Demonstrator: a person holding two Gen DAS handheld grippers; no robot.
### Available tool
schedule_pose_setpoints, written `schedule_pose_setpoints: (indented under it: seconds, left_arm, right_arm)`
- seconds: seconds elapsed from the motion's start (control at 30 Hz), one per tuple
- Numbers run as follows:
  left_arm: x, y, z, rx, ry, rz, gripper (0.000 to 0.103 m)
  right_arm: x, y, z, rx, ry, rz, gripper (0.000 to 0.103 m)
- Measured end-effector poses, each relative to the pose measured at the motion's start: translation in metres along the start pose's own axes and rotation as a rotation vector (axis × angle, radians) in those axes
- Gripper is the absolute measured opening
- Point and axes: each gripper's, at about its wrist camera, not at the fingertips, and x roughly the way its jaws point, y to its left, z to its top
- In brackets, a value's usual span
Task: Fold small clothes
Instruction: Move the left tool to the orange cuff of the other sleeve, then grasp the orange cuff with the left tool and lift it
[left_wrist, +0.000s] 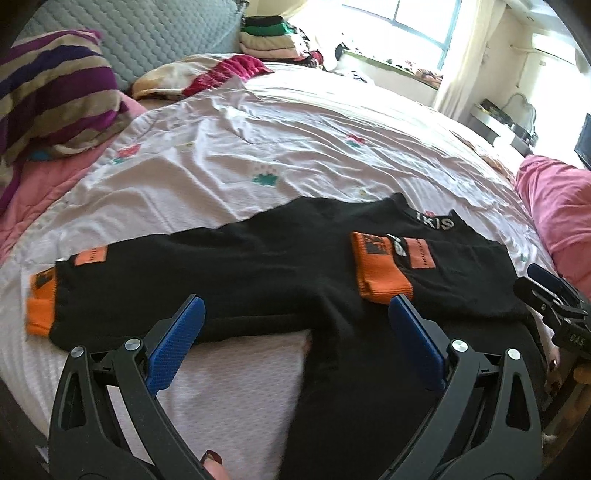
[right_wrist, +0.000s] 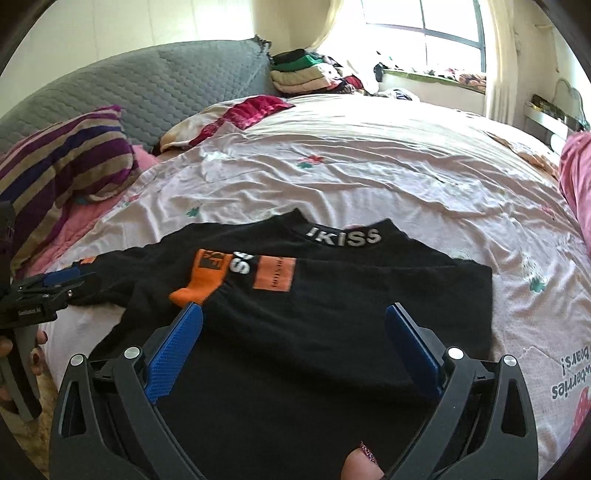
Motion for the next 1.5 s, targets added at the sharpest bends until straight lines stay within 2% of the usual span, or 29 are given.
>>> schedule_pose_setpoints:
  seconds: [0.2, 0.67, 1.2, 1.5]
  left_arm:
    - [-0.011, 0.03, -0.004, -0.042, -0.018, 0.045, 0.093]
    - [-0.02, 0.111, -0.014, -0.25, -0.016, 0.143, 0.093]
    - [-0.017, 0.17, -0.027, -0.417, 0.031, 0.184, 0.093]
    - [-0.002, 0.201, -0.037, -0.523, 0.061, 0.215, 0.093]
  right_arm:
    - [0.006, 0.028, 0.007, -0.007, -0.002, 0.04, 0.098]
    - [0.025, 0.09, 0.022, -0.049, 0.017, 0.092, 0.098]
    - [0.036, 0.146, 0.024, -0.102, 0.019, 0.153, 0.098]
    - [0.041, 0.168, 0.019, -0.129, 0.028, 0.178, 0.098]
